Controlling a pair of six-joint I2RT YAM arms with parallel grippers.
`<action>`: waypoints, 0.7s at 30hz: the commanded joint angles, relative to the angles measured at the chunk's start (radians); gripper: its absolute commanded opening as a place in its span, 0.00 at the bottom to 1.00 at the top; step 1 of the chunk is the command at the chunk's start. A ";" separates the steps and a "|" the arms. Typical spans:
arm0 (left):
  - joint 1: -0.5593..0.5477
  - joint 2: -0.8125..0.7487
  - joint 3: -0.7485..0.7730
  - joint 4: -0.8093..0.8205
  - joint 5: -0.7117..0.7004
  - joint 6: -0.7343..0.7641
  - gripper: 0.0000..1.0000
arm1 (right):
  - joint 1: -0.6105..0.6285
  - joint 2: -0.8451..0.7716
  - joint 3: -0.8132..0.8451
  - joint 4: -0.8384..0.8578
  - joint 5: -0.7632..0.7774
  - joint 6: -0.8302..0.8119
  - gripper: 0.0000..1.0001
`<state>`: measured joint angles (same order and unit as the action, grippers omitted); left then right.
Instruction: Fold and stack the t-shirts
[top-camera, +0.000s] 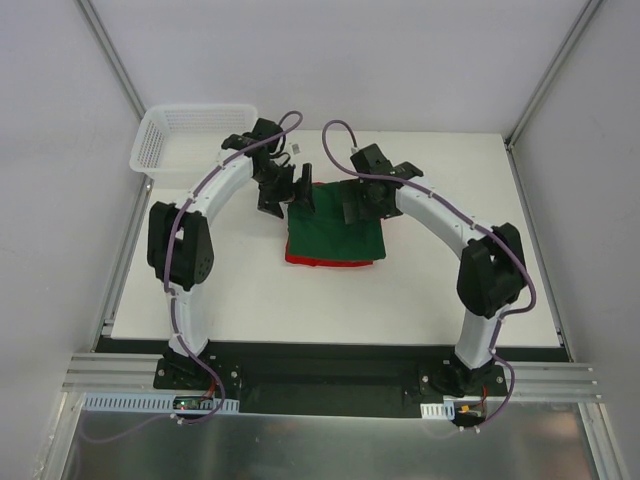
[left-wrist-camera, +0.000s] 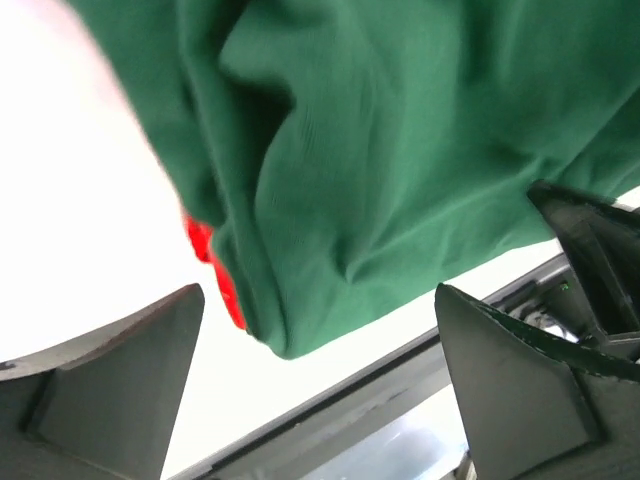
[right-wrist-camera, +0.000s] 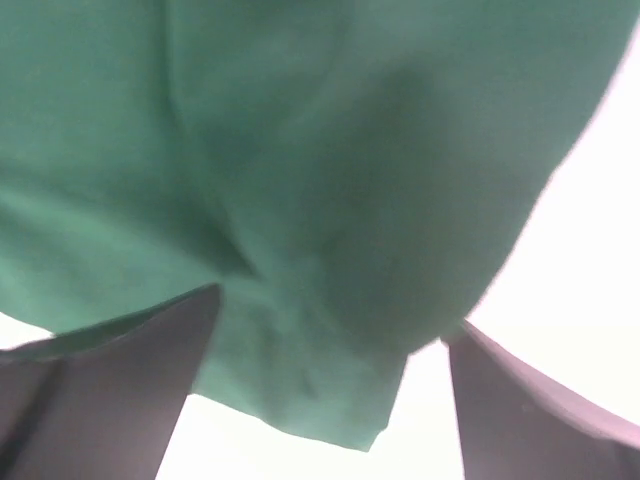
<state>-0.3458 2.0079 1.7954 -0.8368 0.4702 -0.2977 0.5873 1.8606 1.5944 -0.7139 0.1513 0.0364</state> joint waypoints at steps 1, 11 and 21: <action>-0.002 -0.139 0.106 -0.109 -0.088 0.005 0.99 | 0.009 -0.129 0.059 0.008 0.099 -0.024 0.96; -0.031 -0.003 0.340 -0.072 -0.055 0.026 0.99 | 0.028 -0.155 0.049 0.180 0.088 -0.072 0.96; -0.070 0.107 0.219 0.064 0.012 -0.009 0.99 | 0.028 -0.075 -0.040 0.254 -0.013 -0.082 0.96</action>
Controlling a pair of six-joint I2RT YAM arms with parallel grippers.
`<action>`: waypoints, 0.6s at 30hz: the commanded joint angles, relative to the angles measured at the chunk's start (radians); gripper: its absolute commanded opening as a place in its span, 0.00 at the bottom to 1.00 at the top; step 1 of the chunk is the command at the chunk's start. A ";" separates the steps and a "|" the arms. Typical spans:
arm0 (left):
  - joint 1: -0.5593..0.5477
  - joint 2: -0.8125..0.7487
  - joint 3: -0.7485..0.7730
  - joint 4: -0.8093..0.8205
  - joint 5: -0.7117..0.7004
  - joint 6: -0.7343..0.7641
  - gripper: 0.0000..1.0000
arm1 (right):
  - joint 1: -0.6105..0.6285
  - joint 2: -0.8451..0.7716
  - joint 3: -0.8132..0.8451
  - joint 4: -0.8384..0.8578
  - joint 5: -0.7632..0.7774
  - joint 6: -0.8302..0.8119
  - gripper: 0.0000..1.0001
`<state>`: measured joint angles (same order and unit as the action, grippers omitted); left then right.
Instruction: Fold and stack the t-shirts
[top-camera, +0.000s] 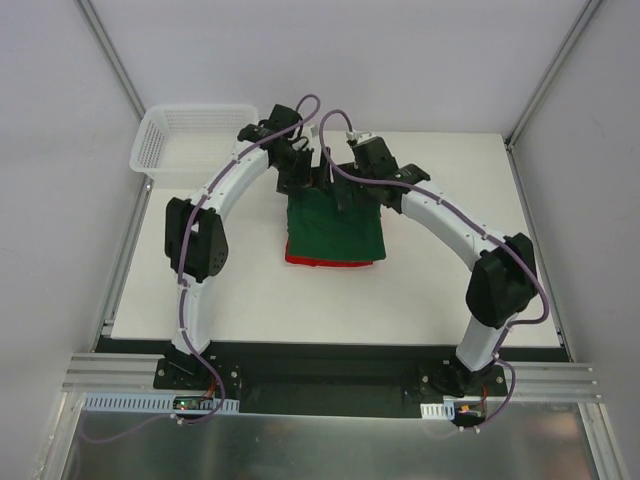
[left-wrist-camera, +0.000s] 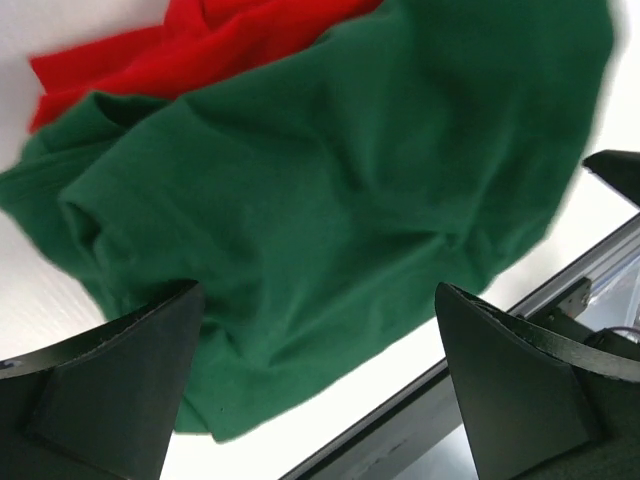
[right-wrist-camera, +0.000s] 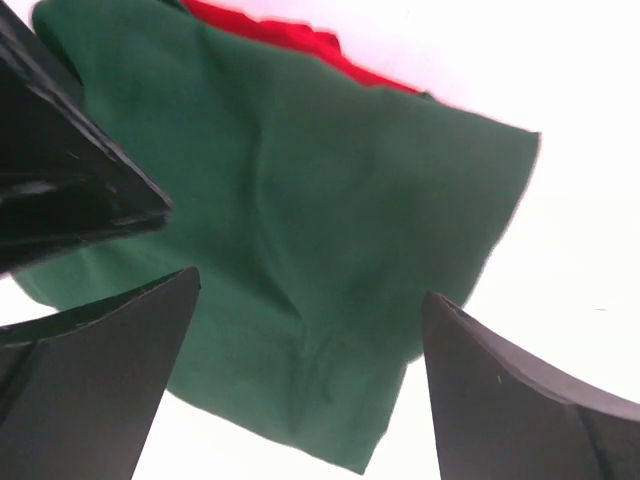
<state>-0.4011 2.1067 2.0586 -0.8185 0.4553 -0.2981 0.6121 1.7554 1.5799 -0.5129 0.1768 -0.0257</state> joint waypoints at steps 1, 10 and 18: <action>-0.013 0.010 -0.064 0.048 0.028 -0.009 0.99 | 0.003 0.041 -0.026 0.053 -0.042 -0.020 0.96; -0.018 -0.016 -0.146 0.067 -0.046 0.007 0.99 | 0.005 0.090 -0.035 0.019 -0.002 -0.048 0.96; -0.039 -0.002 -0.178 0.071 -0.098 0.014 0.99 | 0.029 0.121 -0.064 0.028 0.124 -0.115 0.96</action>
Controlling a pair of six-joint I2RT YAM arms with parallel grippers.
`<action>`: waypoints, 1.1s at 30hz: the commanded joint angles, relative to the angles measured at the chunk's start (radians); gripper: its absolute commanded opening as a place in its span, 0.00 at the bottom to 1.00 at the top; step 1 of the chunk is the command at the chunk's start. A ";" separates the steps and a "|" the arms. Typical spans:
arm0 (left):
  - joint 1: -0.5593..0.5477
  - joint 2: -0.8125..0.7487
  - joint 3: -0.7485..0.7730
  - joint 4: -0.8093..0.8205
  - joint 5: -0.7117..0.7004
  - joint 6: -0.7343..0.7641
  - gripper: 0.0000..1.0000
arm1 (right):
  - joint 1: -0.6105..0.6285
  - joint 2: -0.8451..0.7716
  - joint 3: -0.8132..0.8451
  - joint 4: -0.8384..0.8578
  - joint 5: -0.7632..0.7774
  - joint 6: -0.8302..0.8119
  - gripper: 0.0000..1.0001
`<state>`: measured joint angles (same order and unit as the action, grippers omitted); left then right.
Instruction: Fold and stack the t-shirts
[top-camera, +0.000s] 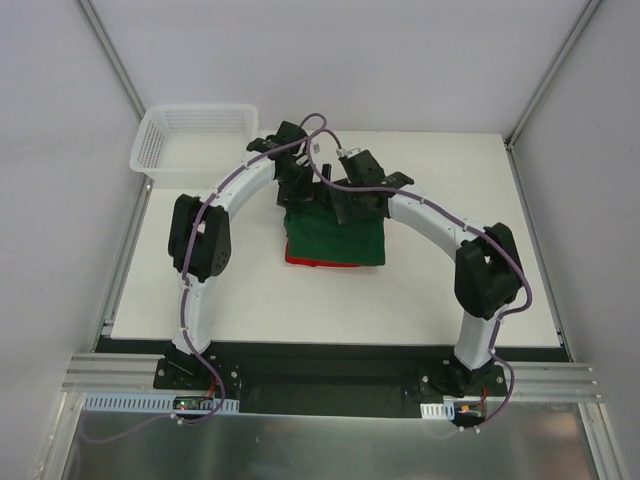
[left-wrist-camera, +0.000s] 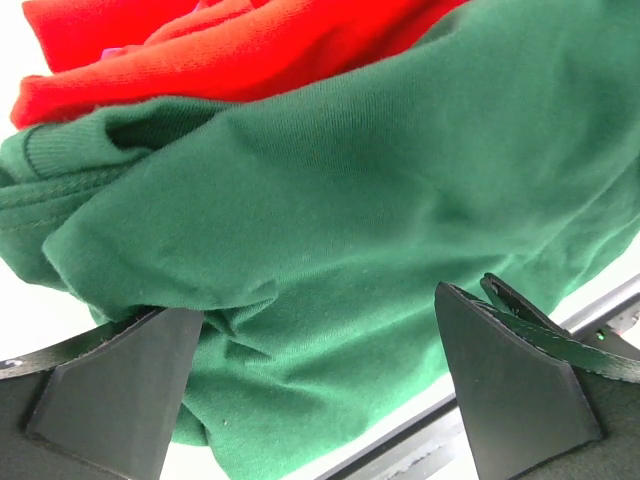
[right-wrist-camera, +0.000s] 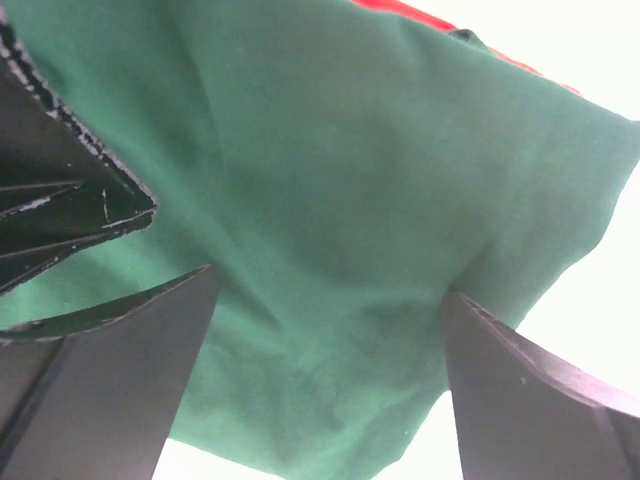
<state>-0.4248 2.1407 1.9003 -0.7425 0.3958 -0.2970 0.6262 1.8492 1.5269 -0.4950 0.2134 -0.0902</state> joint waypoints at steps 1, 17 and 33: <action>-0.015 -0.031 -0.024 -0.006 -0.040 0.013 0.99 | 0.017 0.031 -0.013 0.009 0.098 -0.051 0.96; -0.017 -0.382 -0.144 -0.064 -0.296 -0.047 0.99 | 0.053 -0.175 -0.043 0.105 0.115 -0.086 0.96; 0.178 -0.565 -0.460 -0.124 -0.426 -0.105 0.99 | 0.063 0.080 0.071 0.158 -0.052 -0.111 0.96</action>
<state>-0.2886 1.6039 1.4761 -0.8307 -0.0086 -0.3759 0.6827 1.8843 1.5341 -0.3473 0.1989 -0.1883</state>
